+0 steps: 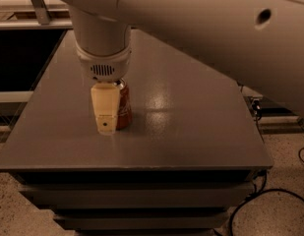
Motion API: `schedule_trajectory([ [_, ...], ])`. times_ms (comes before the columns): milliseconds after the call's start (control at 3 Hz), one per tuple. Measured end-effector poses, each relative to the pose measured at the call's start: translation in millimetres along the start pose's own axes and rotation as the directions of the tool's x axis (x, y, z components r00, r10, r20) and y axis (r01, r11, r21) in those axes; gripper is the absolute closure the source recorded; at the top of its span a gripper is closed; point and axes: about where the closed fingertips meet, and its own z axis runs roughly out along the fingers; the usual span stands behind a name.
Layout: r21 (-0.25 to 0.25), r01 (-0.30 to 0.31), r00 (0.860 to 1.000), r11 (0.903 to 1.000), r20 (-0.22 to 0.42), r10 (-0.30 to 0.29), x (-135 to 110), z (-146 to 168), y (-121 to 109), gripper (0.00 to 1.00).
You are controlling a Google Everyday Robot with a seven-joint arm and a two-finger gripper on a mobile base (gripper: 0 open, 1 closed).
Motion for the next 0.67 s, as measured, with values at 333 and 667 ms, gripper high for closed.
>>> schedule_trajectory([
  [333,-0.019,0.007,1.000,0.9998,-0.023,-0.008,1.3,19.1,-3.3,0.00],
  [667,-0.019,0.013,1.000,0.9997,-0.022,-0.013,0.3,25.0,-12.2,0.00],
])
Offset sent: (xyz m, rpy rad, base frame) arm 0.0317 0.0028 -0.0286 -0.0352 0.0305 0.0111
